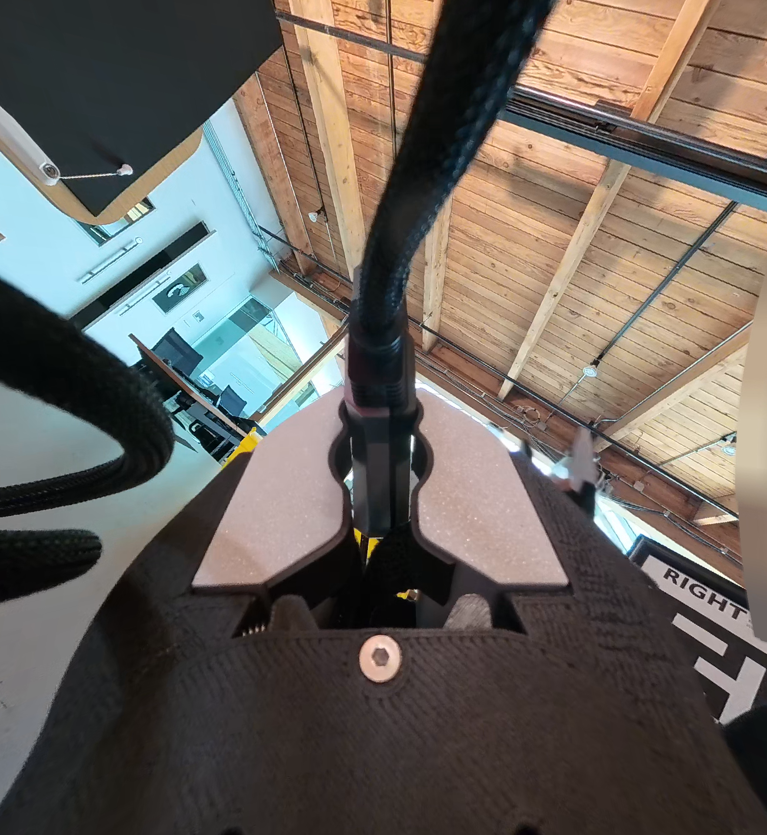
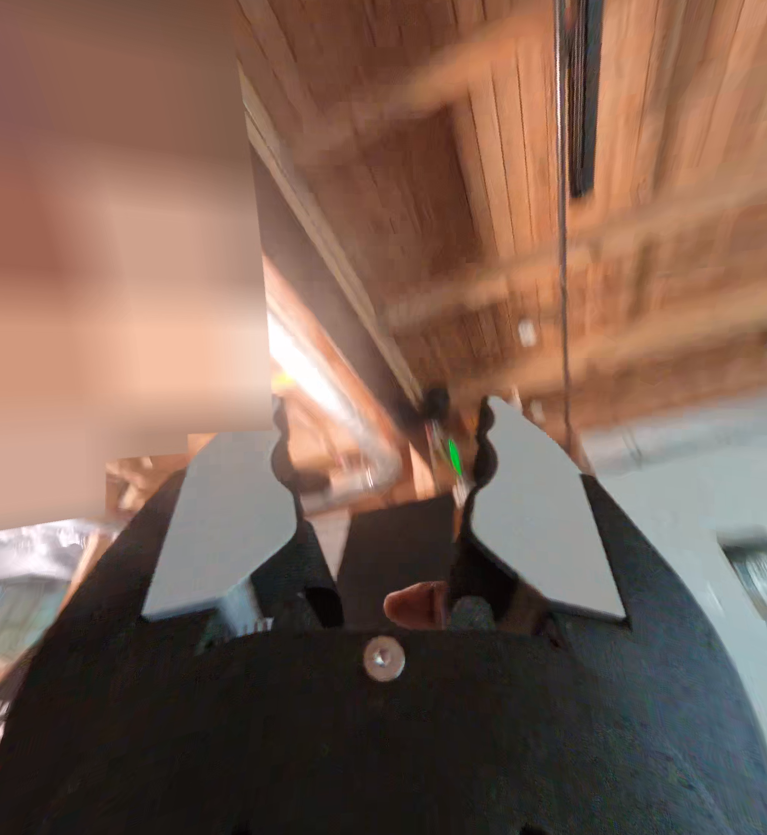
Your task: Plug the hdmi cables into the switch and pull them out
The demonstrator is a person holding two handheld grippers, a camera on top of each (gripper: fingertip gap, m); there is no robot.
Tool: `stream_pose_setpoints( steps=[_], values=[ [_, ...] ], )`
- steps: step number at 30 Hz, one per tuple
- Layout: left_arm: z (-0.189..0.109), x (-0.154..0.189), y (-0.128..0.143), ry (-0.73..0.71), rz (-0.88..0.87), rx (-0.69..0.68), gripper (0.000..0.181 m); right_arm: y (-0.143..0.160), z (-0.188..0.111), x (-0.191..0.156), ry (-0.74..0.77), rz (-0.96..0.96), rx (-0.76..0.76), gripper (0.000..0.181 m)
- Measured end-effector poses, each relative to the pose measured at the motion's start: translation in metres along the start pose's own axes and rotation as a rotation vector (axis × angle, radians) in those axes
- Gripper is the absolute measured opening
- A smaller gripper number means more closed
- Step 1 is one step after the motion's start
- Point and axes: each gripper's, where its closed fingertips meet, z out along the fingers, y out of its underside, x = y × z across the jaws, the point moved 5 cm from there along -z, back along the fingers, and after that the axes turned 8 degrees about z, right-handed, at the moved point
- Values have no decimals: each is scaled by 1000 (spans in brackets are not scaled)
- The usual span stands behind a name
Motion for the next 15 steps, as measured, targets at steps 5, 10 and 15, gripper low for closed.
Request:
stream_pose_setpoints(
  steps=[5, 10, 15],
  values=[
    [0, 1, 0, 8, -2, 0, 21, 14, 6, -73, -333, 386, 16, 101],
    [0, 3, 0, 17, -5, 1, 21, -32, 44, -53, -514, 1511, 452, 146],
    [0, 4, 0, 24, -6, -4, 21, -59, 68, -114, -874, 1556, 496, 146]
  ],
)
